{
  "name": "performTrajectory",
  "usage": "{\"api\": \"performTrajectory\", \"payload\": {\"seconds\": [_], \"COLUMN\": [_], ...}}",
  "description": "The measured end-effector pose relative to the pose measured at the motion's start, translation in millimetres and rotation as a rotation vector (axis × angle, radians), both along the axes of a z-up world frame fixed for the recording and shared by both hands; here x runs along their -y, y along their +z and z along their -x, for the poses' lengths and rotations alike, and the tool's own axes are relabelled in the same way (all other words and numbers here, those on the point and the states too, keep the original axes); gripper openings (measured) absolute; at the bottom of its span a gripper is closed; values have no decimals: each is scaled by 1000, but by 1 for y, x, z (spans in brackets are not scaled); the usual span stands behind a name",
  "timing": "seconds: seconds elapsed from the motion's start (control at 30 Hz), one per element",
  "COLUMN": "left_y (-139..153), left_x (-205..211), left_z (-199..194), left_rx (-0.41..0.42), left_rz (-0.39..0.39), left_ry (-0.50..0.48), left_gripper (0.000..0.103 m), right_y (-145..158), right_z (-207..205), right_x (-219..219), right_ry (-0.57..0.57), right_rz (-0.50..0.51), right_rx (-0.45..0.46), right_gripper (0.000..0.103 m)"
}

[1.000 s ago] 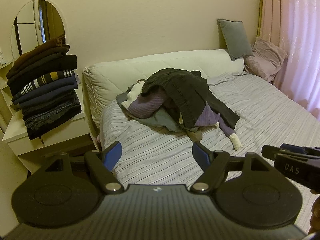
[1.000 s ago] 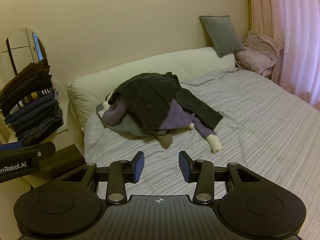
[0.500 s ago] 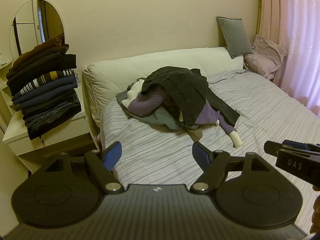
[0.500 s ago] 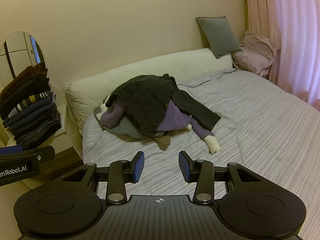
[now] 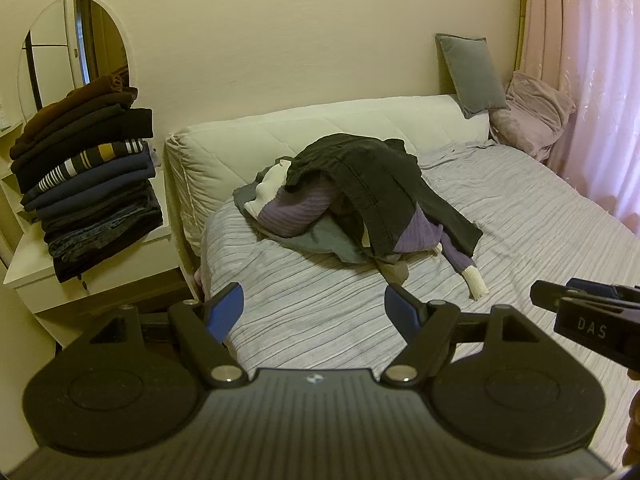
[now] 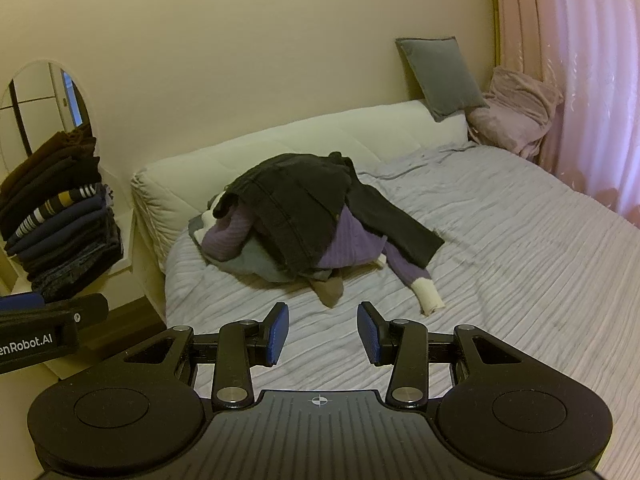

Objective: Fold clothes
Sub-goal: 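Move both tools toward the clothes heap on the bed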

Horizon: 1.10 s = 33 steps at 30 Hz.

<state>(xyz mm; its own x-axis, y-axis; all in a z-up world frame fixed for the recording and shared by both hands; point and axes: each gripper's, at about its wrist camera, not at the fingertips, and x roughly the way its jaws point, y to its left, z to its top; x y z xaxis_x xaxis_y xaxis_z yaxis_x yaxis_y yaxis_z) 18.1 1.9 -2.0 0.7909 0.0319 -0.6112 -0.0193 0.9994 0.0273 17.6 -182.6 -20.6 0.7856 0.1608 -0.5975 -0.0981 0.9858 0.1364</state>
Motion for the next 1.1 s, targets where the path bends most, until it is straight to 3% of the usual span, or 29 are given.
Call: {"api": "performTrajectory", "payload": {"seconds": [0.63,1.1], "left_y": [-10,-28], "left_x": [-20,-46], "left_z": [-67,-147], "left_rx": [-30,-67], "left_rz": [18,24], "left_ry": [-37,-73], "left_gripper": [75,75], "right_y": [-5,-23], "right_z": [-51,-125], "right_x": [-10,-32], "right_ry": [-43,-98], "right_rz": [17,15], "right_rx": [-32,-79], "right_gripper": [42,42]}}
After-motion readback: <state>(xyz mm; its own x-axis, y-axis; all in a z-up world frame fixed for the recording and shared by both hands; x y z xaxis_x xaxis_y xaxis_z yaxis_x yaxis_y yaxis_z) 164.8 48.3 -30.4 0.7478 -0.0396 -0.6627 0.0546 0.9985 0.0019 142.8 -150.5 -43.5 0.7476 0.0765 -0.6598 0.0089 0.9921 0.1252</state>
